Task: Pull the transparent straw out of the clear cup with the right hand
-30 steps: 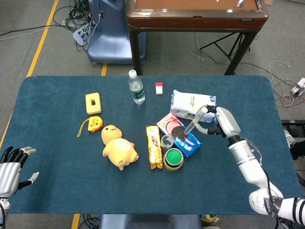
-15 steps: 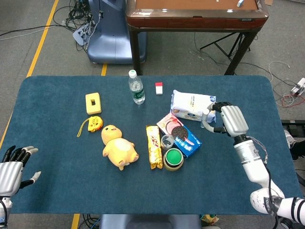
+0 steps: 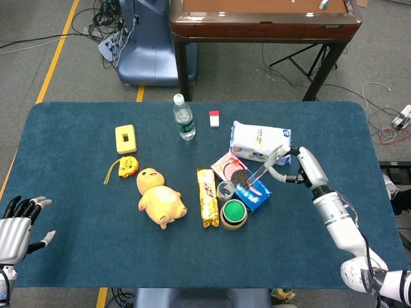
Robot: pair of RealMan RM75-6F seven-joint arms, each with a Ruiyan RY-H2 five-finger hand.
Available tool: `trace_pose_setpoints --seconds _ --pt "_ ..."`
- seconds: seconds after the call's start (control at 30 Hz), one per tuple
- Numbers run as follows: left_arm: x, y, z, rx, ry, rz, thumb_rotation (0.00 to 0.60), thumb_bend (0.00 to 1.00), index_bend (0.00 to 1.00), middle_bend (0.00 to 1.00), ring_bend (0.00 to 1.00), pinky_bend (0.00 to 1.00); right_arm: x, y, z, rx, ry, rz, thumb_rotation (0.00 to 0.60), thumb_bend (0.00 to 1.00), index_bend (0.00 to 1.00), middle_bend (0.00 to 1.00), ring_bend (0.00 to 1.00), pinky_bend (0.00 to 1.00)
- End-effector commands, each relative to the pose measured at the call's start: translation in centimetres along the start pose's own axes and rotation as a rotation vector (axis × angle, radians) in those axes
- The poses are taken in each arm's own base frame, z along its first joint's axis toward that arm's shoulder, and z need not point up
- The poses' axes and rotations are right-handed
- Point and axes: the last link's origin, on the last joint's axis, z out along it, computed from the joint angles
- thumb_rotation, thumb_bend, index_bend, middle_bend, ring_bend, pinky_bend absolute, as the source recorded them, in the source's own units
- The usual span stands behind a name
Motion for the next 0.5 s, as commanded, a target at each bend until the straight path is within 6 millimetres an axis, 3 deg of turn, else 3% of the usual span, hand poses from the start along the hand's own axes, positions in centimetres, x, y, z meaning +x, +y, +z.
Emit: trace_pose_setpoints --seconds 0.03,0.13,0.2,0.5 --pt "0.0 0.0 0.0 0.000 0.000 0.000 0.600 0.24 0.25 0.21 0.16 0.05 0.9 1.1 -0.2 0.074 0.096 -0.448 0.600 0.62 0.72 0.46 0.38 0.30" --pt "0.0 0.1 0.1 -0.002 0.000 -0.001 0.600 0.24 0.25 0.21 0.16 0.05 0.6 1.4 0.0 0.108 0.153 -0.548 0.600 0.62 0.72 0.46 0.38 0.30" --pt "0.0 0.1 0.1 -0.004 -0.002 0.000 0.600 0.24 0.25 0.21 0.16 0.05 0.2 1.6 -0.1 0.105 0.154 -0.517 0.600 0.62 0.72 0.46 0.39 0.30" --pt "0.0 0.1 0.1 -0.004 -0.002 0.000 0.600 0.24 0.25 0.21 0.16 0.05 -0.9 0.4 -0.7 0.002 0.013 0.063 0.600 0.62 0.72 0.46 0.39 0.30"
